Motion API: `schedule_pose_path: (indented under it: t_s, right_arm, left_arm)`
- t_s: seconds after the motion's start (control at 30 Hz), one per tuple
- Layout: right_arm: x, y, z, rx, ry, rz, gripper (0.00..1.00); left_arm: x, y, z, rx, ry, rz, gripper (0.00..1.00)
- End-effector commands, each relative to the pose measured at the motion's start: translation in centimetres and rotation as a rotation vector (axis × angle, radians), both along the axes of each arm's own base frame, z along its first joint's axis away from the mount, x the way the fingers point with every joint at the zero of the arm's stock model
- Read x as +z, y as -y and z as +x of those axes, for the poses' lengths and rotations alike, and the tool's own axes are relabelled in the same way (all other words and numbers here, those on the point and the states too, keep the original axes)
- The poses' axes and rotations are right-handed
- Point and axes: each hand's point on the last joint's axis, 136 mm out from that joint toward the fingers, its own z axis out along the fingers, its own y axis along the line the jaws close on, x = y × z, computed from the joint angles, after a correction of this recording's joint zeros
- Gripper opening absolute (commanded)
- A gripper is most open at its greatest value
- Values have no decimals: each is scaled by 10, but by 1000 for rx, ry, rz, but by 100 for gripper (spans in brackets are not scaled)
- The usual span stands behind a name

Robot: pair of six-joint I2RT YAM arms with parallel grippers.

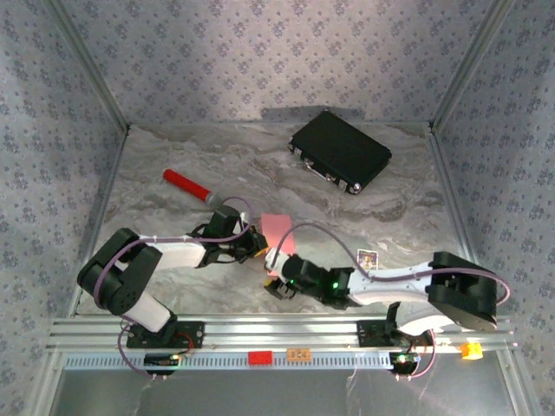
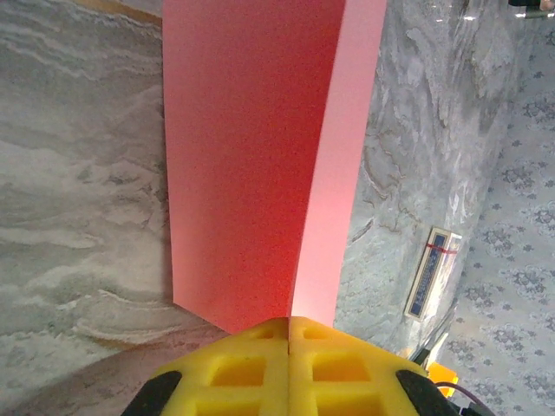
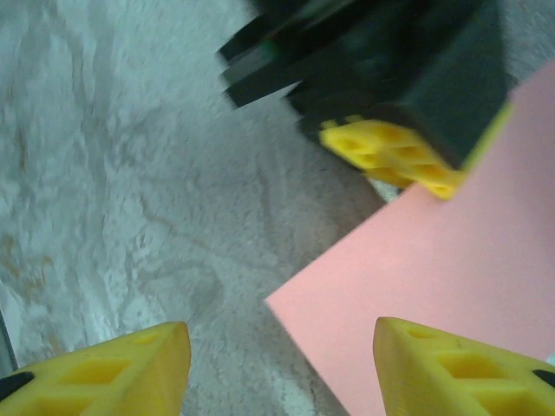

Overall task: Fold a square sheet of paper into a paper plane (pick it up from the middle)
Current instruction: Third fold the triangle at the center of the table.

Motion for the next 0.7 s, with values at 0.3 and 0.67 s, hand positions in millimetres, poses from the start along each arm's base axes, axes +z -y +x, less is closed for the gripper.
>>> schedule_pose_path:
  t_s: [0.3, 0.67]
  right_arm:
    - [-13, -11, 26, -67, 350, -227, 61]
    - [-18, 3, 31, -136, 361, -235, 46]
  left_arm:
    - [7, 1, -1, 5, 1, -22, 5]
    - [7, 0, -1, 7, 6, -12, 5]
